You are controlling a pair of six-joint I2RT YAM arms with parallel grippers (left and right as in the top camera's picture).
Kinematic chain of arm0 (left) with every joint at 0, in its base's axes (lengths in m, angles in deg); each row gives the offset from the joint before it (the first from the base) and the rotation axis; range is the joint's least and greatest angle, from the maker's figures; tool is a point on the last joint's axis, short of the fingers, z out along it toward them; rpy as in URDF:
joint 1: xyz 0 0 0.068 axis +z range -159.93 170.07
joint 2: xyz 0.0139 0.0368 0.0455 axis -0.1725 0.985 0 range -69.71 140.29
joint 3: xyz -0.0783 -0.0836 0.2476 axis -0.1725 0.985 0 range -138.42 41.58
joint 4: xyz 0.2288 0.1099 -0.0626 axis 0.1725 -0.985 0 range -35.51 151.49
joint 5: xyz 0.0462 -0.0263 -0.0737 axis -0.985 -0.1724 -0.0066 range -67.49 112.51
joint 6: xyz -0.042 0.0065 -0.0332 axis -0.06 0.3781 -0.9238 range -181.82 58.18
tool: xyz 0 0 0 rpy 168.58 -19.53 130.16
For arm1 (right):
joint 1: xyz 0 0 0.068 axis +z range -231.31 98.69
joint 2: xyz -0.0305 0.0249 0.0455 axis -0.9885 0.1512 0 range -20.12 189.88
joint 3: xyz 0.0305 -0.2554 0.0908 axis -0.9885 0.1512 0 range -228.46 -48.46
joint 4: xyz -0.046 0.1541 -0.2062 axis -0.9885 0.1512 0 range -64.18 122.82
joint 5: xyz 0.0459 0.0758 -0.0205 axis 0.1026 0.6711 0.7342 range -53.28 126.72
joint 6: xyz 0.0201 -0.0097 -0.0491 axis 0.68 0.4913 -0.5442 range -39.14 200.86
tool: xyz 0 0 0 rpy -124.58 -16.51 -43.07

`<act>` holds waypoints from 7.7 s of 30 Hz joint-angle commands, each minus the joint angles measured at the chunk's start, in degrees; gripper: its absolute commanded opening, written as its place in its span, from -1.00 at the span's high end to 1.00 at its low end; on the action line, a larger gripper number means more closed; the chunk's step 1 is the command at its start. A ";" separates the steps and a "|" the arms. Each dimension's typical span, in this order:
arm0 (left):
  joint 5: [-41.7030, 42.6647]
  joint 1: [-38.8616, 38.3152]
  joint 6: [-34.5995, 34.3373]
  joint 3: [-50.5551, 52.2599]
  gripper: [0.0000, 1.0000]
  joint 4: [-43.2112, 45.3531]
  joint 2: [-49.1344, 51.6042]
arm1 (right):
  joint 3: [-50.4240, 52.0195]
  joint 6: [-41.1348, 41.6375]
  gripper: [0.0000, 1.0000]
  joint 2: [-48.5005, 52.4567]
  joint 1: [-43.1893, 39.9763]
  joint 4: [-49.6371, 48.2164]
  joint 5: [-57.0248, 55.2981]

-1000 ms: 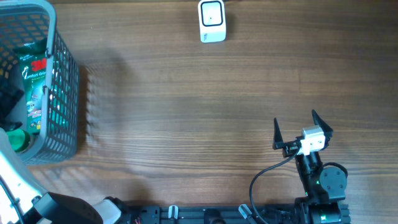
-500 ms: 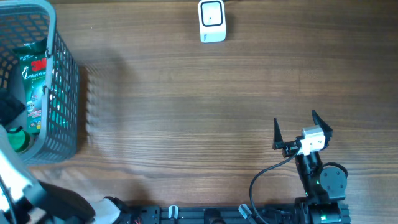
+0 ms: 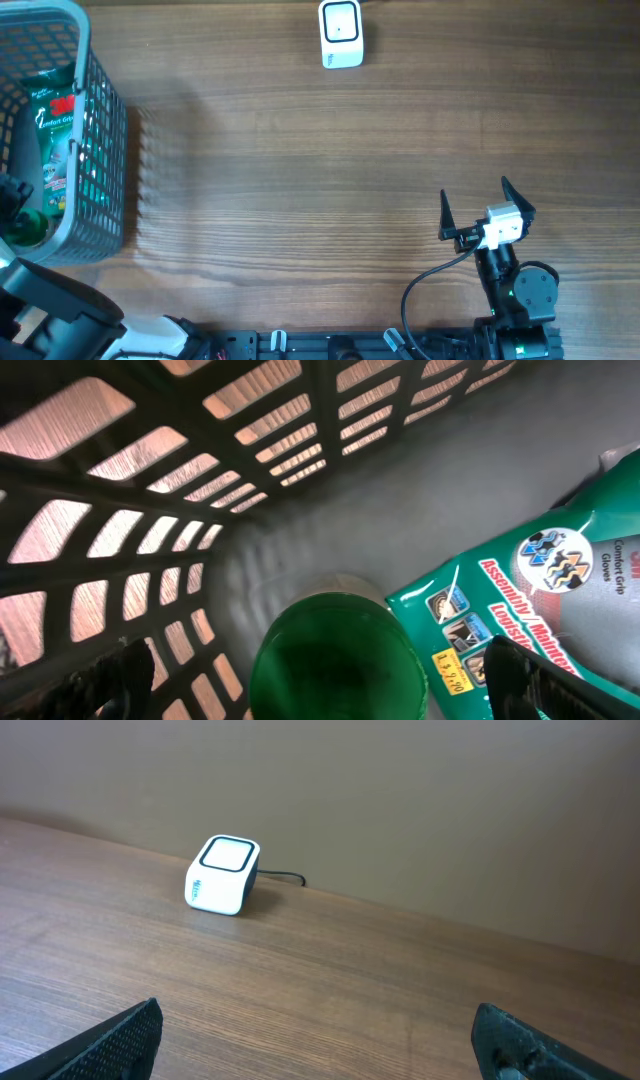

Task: Scan the item barcode
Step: 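Reach the left gripper into the basket and grasp the green-lidded jar, then lift the jar out and carry it toward the white scanner, then lower the jar onto the table in front of the scanner and release, then move the left gripper into the basket and grasp the green glove package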

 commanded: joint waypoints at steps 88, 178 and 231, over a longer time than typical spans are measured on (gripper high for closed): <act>10.69 -34.84 -9.79 -37.24 -0.20 -18.86 -0.85 | 0.07 -0.24 -0.99 -0.13 0.28 -0.11 -0.55; 9.57 -16.00 -14.99 -32.52 -1.00 -20.90 -6.75 | 0.09 -0.24 -1.00 -0.13 0.28 -0.11 -0.55; 6.19 -17.20 19.04 -30.53 0.61 -22.64 33.64 | 0.07 -0.24 -0.99 -0.13 0.28 -0.11 -0.55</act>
